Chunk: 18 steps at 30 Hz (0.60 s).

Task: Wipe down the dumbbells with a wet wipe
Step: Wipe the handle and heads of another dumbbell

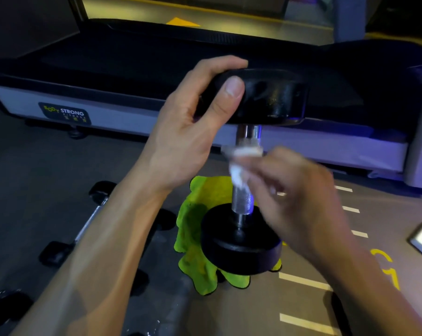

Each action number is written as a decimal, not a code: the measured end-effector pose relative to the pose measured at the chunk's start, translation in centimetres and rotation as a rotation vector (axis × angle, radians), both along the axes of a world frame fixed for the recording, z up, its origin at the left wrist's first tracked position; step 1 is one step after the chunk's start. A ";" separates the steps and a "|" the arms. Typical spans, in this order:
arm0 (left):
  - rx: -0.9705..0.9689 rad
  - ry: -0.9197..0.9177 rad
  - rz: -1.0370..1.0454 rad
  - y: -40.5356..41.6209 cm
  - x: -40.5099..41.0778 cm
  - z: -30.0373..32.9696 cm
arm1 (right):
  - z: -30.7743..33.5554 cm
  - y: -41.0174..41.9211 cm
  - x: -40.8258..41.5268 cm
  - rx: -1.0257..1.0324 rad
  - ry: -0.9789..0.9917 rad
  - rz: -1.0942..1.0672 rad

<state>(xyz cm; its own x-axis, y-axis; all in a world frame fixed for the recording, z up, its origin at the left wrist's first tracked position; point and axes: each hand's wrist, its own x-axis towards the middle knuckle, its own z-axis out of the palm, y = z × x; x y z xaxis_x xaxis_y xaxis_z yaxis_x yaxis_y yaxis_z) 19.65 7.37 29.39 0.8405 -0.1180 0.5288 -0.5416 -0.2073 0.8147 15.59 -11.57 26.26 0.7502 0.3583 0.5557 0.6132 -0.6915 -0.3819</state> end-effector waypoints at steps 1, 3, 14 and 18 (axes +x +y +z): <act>0.001 -0.003 -0.007 0.0 -0.1 0.0 | 0.5 0.3 0.5 0.079 -0.040 -0.040; 0.001 -0.006 -0.015 0.1 0.0 0.1 | 1.0 0.7 0.8 0.142 -0.063 -0.059; -0.021 0.010 -0.006 0.0 -0.4 0.3 | 2.0 3.9 -4.2 -0.571 0.357 -0.154; -0.052 0.050 0.054 -0.3 -0.5 0.8 | 1.0 3.5 -3.7 -0.466 0.358 -0.133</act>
<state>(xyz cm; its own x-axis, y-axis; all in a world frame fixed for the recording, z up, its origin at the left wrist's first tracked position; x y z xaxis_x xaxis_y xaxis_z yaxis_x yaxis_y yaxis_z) 19.20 7.07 30.14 0.8704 -0.0449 0.4903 -0.4892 -0.1916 0.8509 11.86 -8.06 27.26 0.9167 0.3940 0.0666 0.3994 -0.8976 -0.1868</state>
